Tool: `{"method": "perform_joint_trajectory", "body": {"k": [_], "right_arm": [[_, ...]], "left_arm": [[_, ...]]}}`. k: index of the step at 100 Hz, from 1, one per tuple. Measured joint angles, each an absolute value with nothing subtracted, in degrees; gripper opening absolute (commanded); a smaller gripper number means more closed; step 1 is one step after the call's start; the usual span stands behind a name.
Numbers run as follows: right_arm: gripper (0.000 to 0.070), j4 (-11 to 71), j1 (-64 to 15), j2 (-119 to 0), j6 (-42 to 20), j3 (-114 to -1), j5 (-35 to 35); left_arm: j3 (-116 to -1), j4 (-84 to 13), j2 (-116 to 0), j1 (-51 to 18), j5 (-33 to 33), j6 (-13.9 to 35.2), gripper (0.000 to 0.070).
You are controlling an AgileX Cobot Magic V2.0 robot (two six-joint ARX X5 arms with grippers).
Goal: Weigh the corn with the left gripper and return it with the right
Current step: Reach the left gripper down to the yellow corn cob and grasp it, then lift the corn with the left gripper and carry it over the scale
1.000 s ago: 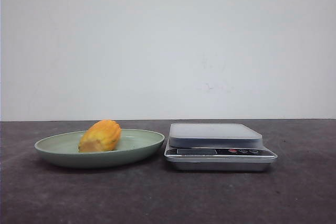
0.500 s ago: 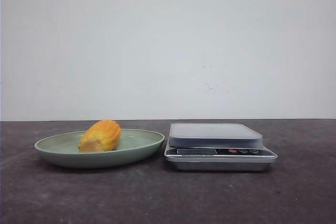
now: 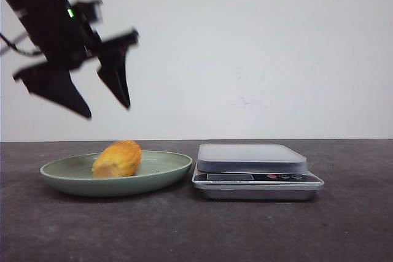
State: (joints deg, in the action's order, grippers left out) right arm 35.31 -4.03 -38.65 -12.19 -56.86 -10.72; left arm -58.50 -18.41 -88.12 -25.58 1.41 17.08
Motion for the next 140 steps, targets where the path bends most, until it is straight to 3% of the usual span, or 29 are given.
{"method": "perform_joint_trajectory", "body": {"k": [35, 41, 56, 94, 140], "right_arm": [[0.0544, 35.4, -4.0, -38.7, -12.2, -56.9, -10.7], [0.0543, 35.6, -4.0, -38.7, -12.2, -56.9, -10.7], [0.0544, 36.6, -4.0, -38.7, -12.2, -56.9, -10.7], [0.0544, 36.8, -4.0, -38.7, -12.2, -56.9, -10.6], [0.0544, 36.9, -4.0, -38.7, -12.2, -56.9, -10.6]], "left_arm": [[-58.5, -17.0, -96.0, -28.0, 1.4, 17.4, 0.0410], [-58.5, -17.0, -96.1, -28.2, 1.4, 17.4, 0.0324], [-58.5, -16.9, -96.1, -28.6, 1.3, 17.4, 0.0000], [-59.1, -19.2, -89.0, -31.4, 1.3, 17.6, 0.0004], [-76.9, -22.3, -92.5, -43.3, -1.5, 18.6, 0.0004]]}}
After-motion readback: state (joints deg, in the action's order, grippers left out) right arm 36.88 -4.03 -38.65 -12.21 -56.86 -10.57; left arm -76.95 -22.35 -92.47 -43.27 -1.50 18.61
